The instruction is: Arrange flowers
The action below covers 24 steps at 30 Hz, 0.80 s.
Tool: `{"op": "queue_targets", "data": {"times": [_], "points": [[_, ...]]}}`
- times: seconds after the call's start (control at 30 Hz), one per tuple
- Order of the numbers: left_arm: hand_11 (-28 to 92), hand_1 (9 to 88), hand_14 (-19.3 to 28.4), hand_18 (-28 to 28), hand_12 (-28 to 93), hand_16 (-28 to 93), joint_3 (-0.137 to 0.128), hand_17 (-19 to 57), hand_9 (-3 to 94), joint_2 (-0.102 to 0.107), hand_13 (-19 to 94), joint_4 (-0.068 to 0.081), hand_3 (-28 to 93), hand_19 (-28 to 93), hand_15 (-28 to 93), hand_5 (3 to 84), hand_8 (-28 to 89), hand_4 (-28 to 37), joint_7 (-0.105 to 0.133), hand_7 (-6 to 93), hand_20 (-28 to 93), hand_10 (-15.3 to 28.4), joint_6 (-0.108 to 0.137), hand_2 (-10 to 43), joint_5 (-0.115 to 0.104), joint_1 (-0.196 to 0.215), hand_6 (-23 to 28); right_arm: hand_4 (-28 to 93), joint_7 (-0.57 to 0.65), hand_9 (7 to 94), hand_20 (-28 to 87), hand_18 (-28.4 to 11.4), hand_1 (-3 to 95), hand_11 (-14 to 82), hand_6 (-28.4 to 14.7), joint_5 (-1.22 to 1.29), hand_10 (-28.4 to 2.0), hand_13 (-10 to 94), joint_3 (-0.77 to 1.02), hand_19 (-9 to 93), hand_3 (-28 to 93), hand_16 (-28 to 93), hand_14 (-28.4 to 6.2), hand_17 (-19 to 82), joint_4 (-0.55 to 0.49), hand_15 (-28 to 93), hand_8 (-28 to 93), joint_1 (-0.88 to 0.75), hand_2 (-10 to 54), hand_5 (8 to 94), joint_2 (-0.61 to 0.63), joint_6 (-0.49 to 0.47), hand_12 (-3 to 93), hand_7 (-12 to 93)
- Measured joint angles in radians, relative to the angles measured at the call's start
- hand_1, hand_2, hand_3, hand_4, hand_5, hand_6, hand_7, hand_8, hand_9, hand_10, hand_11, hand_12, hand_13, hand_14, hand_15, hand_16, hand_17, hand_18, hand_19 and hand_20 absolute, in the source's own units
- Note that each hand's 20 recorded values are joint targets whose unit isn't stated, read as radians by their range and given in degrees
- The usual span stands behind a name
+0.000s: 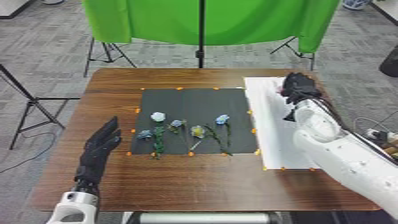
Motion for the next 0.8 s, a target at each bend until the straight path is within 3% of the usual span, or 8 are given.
{"op": "queue_targets", "data": {"times": [0.17, 0.33, 0.57, 0.7, 0.8], "points": [[2, 34.8, 12.2, 10.3, 17, 5, 0.000, 1.7, 25.9, 0.000, 23, 0.000, 59, 1, 5, 31.3, -4, -15.2, -0.001, 5.4, 18, 8.1, -0.004, -9.5, 0.000, 0.000, 3.2, -19, -0.035, 90.1, 50, -9.3, 61.2, 6.0, 1.6, 0.054, -8.5, 94, 0.060, 93, 55, 32, -1.3, 67, -0.245, 54, 9, -0.084, -9.5, 79.2, 0.118, -0.134, 35.4, 22], [2, 34.7, 12.1, 10.3, 17, 5, 0.000, 1.6, 26.0, 0.000, 23, 0.000, 59, 1, 5, 31.3, -4, -15.1, -0.002, 5.4, 18, 8.1, -0.007, -9.5, 0.001, -0.001, 3.2, -19, -0.086, 90.1, 50, -9.2, 60.9, 5.8, 1.6, 0.116, -8.5, 94, 0.061, 93, 55, 32, -1.4, 67, -0.393, 53, 9, -0.126, -9.5, 79.2, 0.179, -0.278, 35.6, 21], [2, 34.8, 12.1, 10.3, 17, 5, 0.000, 1.6, 26.0, -0.001, 23, 0.000, 59, 1, 5, 31.4, -4, -15.1, -0.002, 5.4, 18, 8.2, -0.010, -9.5, 0.003, -0.002, 3.2, -18, -0.111, 89.0, 50, -9.0, 60.0, 5.9, 1.3, 0.138, -8.8, 93, 0.025, 93, 54, 33, -1.4, 67, -0.436, 53, 10, -0.171, -9.5, 78.3, 0.149, -0.289, 35.4, 21], [2, 34.8, 12.1, 10.3, 17, 5, 0.000, 1.6, 26.0, -0.002, 23, 0.000, 59, 1, 5, 31.4, -4, -15.1, -0.003, 5.3, 18, 8.2, -0.010, -9.5, 0.004, -0.002, 3.2, -16, -0.116, 82.4, 48, -8.4, 57.9, 14.5, -0.3, 0.148, -10.9, 93, 0.051, 93, 47, 33, -1.7, 66, -0.443, 53, 9, -0.219, -9.5, 72.8, 0.129, -0.293, 27.5, 19], [2, 34.8, 12.1, 10.3, 17, 5, -0.001, 1.5, 26.0, -0.002, 23, 0.000, 59, 1, 5, 31.4, -4, -15.1, -0.003, 4.8, 18, 8.2, -0.010, -9.5, 0.005, -0.002, 3.3, -21, -0.119, 76.4, 47, -7.8, 46.4, 18.8, -0.4, 0.161, -12.5, 92, 0.058, 93, 61, 33, -1.9, 66, -0.449, 53, -7, -0.239, -9.5, 66.7, 0.126, -0.309, 20.0, 19]]}}
